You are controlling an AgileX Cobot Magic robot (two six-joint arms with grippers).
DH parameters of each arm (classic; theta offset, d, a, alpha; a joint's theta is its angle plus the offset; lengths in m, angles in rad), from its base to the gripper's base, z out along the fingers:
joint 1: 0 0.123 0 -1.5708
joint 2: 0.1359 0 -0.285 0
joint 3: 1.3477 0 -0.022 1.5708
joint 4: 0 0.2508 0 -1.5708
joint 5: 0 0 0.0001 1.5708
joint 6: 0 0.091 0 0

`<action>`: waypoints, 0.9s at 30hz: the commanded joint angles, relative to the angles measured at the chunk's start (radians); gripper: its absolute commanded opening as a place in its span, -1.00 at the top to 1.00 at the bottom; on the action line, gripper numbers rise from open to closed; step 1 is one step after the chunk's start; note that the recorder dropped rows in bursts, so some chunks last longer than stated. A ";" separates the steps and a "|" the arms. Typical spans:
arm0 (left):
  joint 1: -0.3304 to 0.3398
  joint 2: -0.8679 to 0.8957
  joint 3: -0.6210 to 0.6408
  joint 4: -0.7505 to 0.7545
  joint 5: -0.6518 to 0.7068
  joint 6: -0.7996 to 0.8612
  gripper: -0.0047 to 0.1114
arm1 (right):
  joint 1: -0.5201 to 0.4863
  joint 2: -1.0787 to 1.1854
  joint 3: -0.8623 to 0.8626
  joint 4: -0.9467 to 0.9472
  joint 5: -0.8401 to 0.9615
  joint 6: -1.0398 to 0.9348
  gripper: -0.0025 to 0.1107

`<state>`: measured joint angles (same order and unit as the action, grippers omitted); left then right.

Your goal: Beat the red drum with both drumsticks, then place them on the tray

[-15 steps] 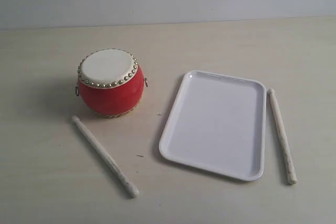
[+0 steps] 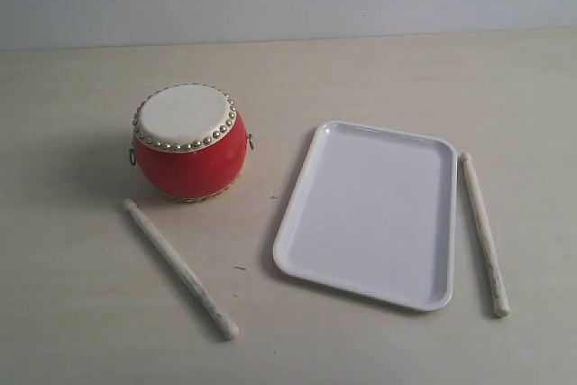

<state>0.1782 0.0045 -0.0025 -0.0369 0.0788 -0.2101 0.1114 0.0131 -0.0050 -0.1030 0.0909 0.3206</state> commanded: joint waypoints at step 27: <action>-0.001 -0.004 -0.024 -0.399 -0.311 -0.464 0.92 | -0.006 -0.004 0.005 -0.001 -0.002 -0.004 0.96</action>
<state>0.1782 0.0045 -0.0025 -0.3950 -0.1942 -0.6157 0.1114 0.0131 -0.0050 -0.1030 0.0909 0.3206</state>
